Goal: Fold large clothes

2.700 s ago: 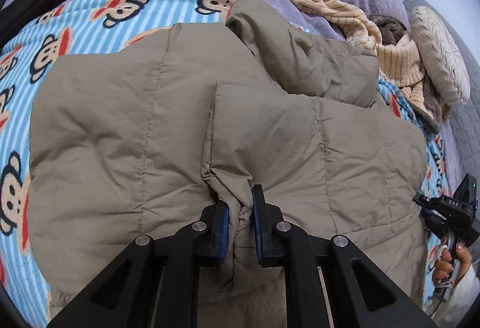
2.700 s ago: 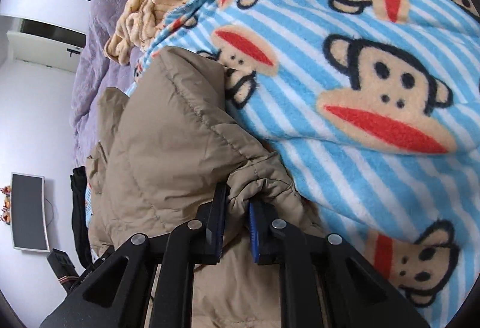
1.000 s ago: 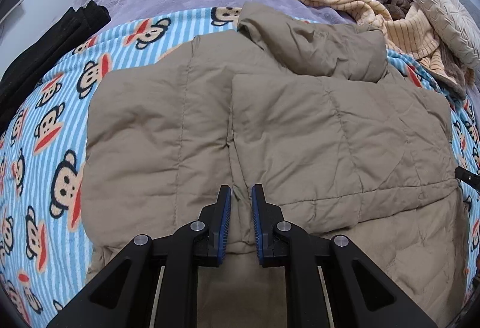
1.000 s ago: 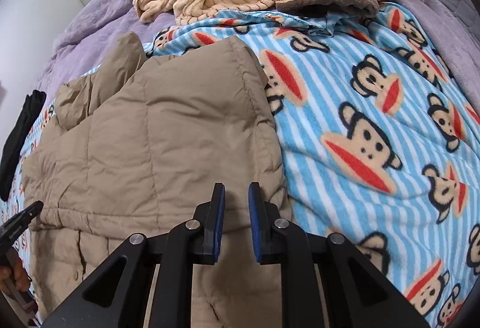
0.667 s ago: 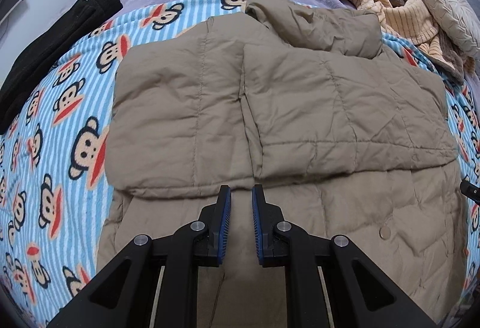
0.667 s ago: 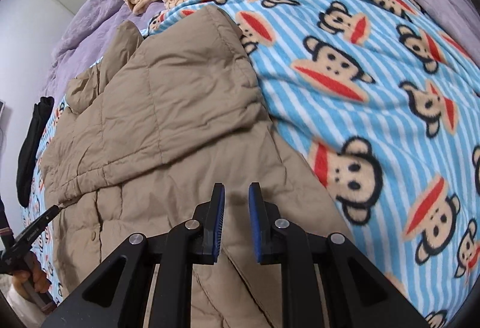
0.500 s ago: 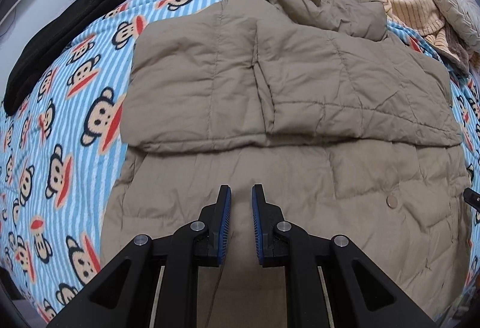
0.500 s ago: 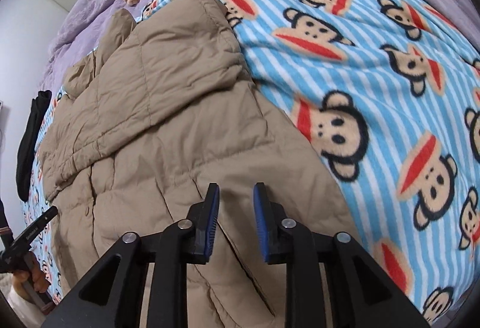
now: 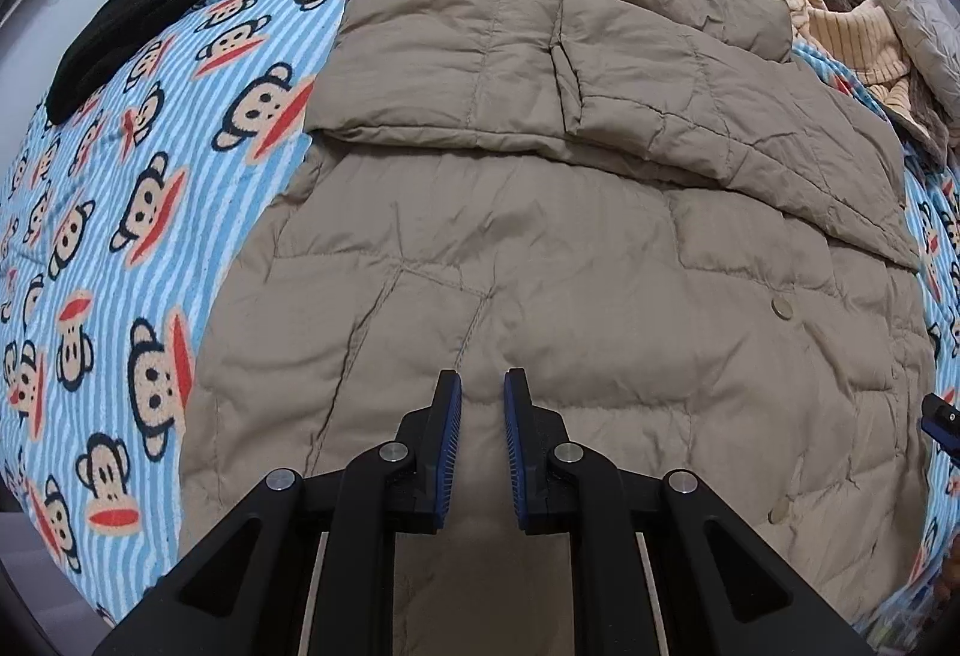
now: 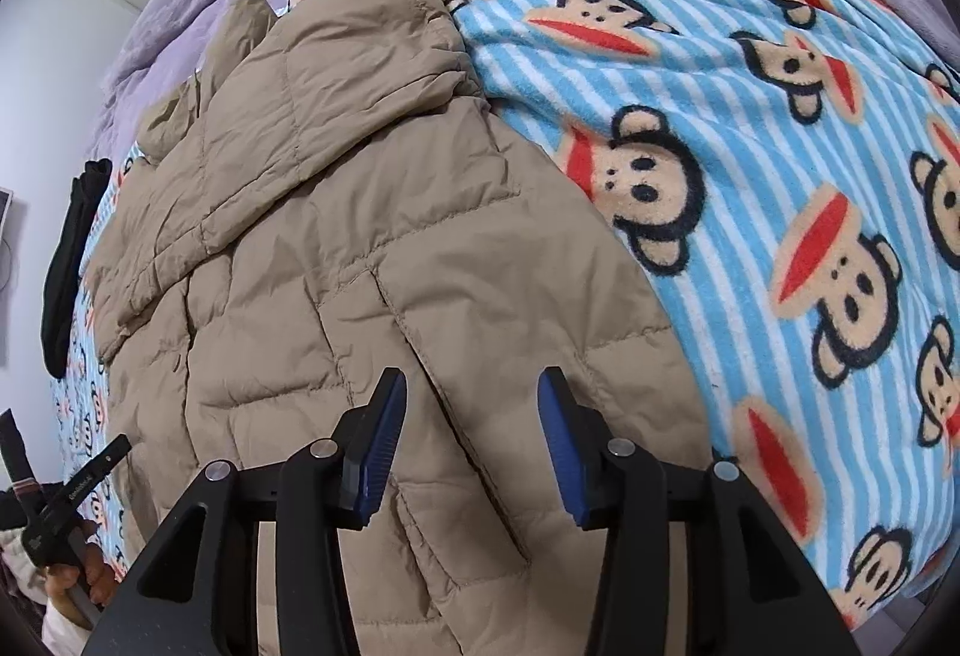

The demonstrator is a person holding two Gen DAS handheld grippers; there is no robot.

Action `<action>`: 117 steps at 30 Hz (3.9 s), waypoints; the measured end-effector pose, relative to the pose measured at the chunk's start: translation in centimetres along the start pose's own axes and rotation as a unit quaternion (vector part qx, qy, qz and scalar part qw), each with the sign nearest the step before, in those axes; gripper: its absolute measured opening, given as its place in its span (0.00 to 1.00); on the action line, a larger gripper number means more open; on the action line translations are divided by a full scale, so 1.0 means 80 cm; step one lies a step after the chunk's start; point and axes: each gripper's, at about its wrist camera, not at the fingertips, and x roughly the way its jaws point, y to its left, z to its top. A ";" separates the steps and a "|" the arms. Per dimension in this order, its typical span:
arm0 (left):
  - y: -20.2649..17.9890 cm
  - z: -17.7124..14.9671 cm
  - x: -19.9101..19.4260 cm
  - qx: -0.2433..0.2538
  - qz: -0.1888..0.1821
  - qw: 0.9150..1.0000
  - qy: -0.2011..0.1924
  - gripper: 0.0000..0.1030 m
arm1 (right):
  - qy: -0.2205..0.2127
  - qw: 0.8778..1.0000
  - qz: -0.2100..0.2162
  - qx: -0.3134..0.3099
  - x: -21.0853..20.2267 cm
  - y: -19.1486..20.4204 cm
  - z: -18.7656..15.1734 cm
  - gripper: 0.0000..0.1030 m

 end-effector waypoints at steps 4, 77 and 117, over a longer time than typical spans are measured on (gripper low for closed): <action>0.000 -0.015 -0.015 -0.004 -0.011 1.000 0.005 0.66 | -0.006 1.000 0.006 0.002 -0.017 -0.001 -0.016 0.55; 0.084 -0.149 -0.018 -0.145 -0.159 0.973 0.080 0.21 | 0.106 0.934 0.195 0.280 0.019 -0.076 -0.167 0.63; 0.055 0.173 -0.152 -0.096 -0.151 0.974 -0.140 0.13 | -0.071 0.976 0.196 -0.061 -0.119 0.133 0.174 0.10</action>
